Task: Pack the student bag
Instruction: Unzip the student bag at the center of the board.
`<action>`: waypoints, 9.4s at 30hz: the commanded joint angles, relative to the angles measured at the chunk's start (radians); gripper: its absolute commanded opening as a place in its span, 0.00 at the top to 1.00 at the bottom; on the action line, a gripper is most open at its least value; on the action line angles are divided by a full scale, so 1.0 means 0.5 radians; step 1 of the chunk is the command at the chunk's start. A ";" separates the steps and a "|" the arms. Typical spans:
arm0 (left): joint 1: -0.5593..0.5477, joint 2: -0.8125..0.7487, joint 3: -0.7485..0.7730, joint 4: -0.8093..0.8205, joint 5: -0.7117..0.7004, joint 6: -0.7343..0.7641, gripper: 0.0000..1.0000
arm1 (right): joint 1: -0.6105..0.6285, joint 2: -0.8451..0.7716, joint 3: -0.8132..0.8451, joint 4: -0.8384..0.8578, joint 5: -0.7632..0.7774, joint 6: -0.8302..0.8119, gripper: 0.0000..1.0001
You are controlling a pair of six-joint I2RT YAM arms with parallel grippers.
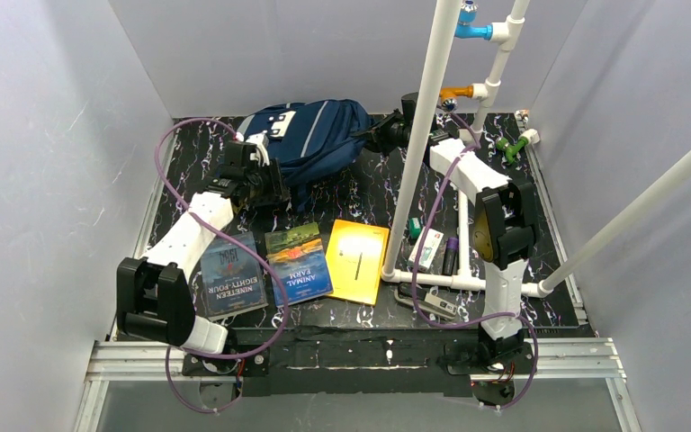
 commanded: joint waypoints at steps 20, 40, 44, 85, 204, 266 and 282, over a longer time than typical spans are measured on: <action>-0.084 0.128 0.088 0.019 -0.627 0.169 0.77 | 0.115 -0.256 0.122 0.074 0.166 0.190 0.99; -0.088 0.170 0.133 0.004 -0.609 0.145 0.91 | 0.160 -0.255 0.091 0.101 0.189 0.178 0.99; -0.098 0.095 0.111 -0.059 -0.533 0.119 0.99 | 0.164 -0.258 0.068 0.141 0.180 0.145 0.99; -0.293 0.800 1.610 -0.487 -0.121 0.108 0.42 | -0.027 -0.167 0.605 0.355 -0.743 -1.261 0.99; -0.205 0.906 1.972 0.264 0.146 -1.548 1.00 | 0.232 -0.362 -0.832 0.947 -0.470 -2.095 0.48; -0.191 0.898 1.940 0.212 0.215 -1.507 1.00 | 0.265 -0.427 -0.756 0.760 -0.359 -2.224 0.71; -0.143 0.806 1.741 0.034 0.587 -0.893 1.00 | 0.244 -0.508 -0.314 -0.072 -0.199 -1.617 0.99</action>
